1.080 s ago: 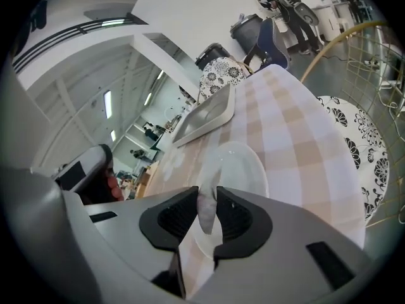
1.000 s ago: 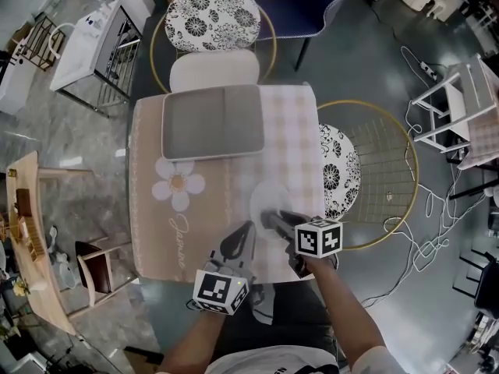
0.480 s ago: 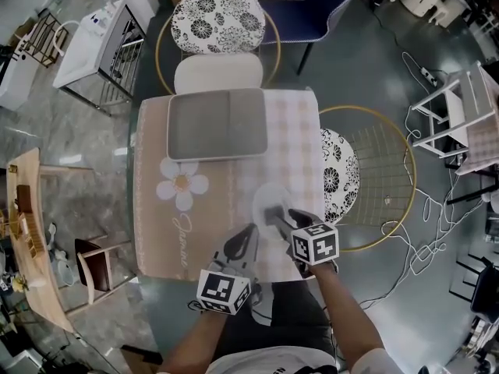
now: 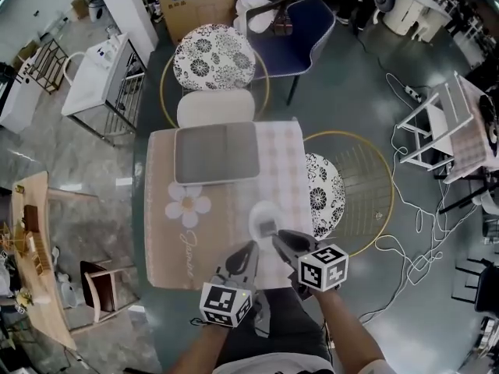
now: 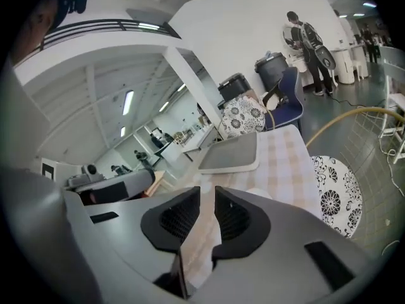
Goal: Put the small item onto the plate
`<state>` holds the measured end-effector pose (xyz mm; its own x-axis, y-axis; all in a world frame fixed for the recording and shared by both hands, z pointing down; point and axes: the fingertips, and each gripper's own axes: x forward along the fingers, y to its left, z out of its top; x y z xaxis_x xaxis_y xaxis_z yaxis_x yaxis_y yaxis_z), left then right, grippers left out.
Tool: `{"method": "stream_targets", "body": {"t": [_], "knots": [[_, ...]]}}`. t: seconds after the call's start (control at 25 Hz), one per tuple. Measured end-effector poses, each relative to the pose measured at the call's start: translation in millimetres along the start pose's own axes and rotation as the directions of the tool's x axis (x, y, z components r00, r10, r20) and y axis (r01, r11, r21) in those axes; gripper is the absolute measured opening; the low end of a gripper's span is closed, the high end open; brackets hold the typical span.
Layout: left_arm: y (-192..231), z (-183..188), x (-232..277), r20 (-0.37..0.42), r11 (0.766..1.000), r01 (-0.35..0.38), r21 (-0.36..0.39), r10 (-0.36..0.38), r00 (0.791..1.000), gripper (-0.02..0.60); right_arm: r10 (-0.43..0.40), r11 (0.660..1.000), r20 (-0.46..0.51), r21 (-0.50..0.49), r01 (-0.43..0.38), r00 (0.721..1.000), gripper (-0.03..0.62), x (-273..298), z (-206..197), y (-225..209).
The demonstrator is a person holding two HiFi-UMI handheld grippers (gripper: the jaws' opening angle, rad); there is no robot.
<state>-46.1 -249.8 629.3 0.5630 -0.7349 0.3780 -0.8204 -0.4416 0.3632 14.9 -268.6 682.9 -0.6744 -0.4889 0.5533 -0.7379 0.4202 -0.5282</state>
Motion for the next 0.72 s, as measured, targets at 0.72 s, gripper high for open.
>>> {"method": "stream_targets", "body": {"t": [0.72], "knots": [[-79.8,106.6,-119.0,0.095,0.993,0.088,0.073,-0.095,0.991,0.005,0.107,0.986,0.343,-0.157,-0.056,0.933,0.018,-130.1,94.0,155.4]]}}
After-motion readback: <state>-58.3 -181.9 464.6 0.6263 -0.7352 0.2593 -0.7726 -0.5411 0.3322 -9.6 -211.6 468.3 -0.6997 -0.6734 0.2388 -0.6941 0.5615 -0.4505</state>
